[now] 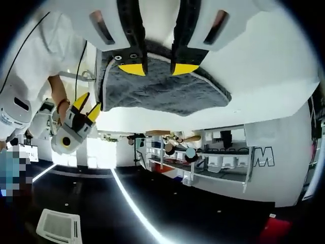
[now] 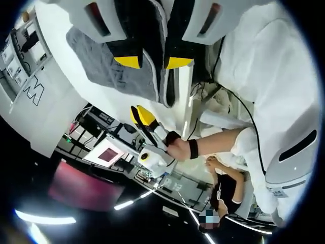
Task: Open the folded towel by lifting each exposed corner and separating the folded layers until the towel lies flat within the target outline without major curled edges
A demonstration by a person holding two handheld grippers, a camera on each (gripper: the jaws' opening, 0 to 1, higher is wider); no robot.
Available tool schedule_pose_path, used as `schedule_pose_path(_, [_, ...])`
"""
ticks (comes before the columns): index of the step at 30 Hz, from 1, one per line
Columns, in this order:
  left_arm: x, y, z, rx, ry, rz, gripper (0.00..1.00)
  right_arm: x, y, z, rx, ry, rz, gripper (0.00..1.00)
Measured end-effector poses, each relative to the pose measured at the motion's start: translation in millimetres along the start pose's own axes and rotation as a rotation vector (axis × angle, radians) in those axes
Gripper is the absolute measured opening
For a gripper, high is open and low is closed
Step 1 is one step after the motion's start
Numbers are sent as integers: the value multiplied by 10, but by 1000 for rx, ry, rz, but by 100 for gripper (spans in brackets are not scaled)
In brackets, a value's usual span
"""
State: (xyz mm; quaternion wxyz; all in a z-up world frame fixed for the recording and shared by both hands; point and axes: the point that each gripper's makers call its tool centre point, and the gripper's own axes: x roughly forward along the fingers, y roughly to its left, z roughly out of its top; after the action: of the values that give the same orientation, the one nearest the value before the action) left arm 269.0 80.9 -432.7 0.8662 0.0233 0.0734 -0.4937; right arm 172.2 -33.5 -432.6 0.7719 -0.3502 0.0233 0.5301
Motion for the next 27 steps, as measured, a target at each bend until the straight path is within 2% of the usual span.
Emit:
schedule_pose_path(7, [30,96,57,-40,-13,29,19,33,-17,26,-13,5,-13,11])
schedule_pose_path(10, [65,147,50,-31,4,59,21,73,-10,35,-25,10,-12,12])
schedule_pose_path(14, [116,190,53,-47,10,67,22,124,-10,53,-39,8,-15,13])
schedule_pose_path(15, [139,223,30,-21,30,84,23,137,-10,51,-44,10,-16,13])
schedule_pose_path(27, [246,285,-19,-45,49,93,25,232,-32,11,-53,39,-22,13])
